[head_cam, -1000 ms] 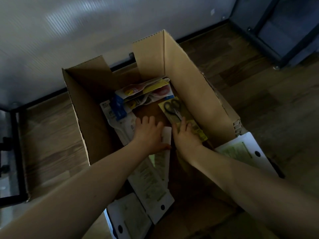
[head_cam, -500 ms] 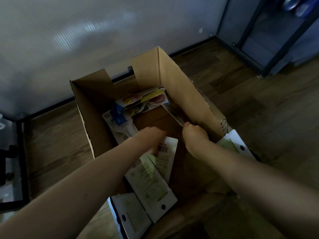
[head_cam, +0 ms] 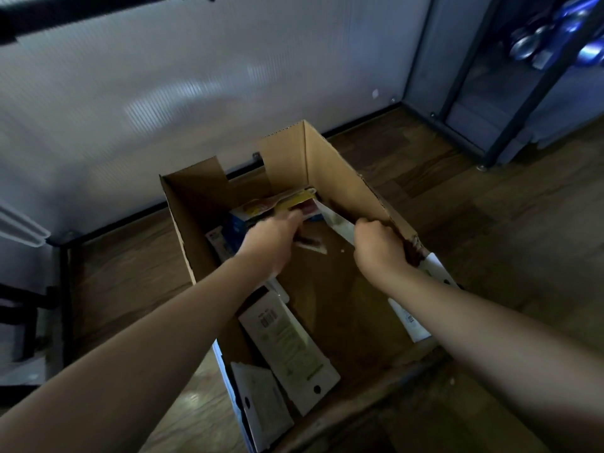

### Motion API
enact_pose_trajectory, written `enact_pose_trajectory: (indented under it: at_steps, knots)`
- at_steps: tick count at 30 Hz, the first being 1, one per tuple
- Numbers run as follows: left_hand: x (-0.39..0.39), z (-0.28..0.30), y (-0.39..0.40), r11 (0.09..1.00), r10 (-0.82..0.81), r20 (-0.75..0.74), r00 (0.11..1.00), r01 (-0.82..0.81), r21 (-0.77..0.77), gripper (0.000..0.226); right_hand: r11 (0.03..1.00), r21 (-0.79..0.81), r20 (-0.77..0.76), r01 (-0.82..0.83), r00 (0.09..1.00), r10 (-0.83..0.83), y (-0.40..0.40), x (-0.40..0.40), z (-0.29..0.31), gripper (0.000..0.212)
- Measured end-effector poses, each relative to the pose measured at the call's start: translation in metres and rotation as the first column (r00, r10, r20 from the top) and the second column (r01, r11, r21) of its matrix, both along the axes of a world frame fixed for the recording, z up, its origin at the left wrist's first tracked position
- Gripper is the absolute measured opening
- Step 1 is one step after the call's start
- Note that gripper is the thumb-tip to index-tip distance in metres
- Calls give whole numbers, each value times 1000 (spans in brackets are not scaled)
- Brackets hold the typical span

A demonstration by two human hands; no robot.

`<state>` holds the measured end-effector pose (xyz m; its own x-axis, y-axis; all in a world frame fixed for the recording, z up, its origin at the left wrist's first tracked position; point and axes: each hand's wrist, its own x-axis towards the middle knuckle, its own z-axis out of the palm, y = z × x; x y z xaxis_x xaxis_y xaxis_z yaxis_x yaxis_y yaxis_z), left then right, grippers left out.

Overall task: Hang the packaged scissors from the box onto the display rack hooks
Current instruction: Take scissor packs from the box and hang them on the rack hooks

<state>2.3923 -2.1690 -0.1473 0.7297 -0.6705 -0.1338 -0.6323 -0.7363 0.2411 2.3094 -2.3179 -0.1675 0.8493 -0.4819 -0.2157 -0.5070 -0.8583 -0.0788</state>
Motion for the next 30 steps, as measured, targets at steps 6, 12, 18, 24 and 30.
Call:
enact_pose_trajectory:
  at_steps: [6, 12, 18, 24, 30]
  knots:
    - [-9, -20, 10, 910, -149, -328, 933, 259, 324, 60, 999, -38, -16, -10, 1000, 10, 0, -1, -2, 24]
    - [-6, -19, 18, 980, 199, -539, 819, -178, 90, 47, 1000, -8, 12, 2, 1000, -2, 2, 3, -7, 23]
    - [5, -32, 10, 890, 454, -241, 858, -445, 97, 38, 999, 45, -5, -4, 1000, 4, 3, 1, -7, 24]
    - [9, -35, 8, 876, 442, -237, 865, -358, 323, 40, 998, 59, 83, 2, 997, -7, 3, -3, 1, 25]
    - [2, -25, 8, 867, 495, -340, 799, -480, 133, 20, 978, 188, 307, 87, 941, -143, 0, 6, 19, 14]
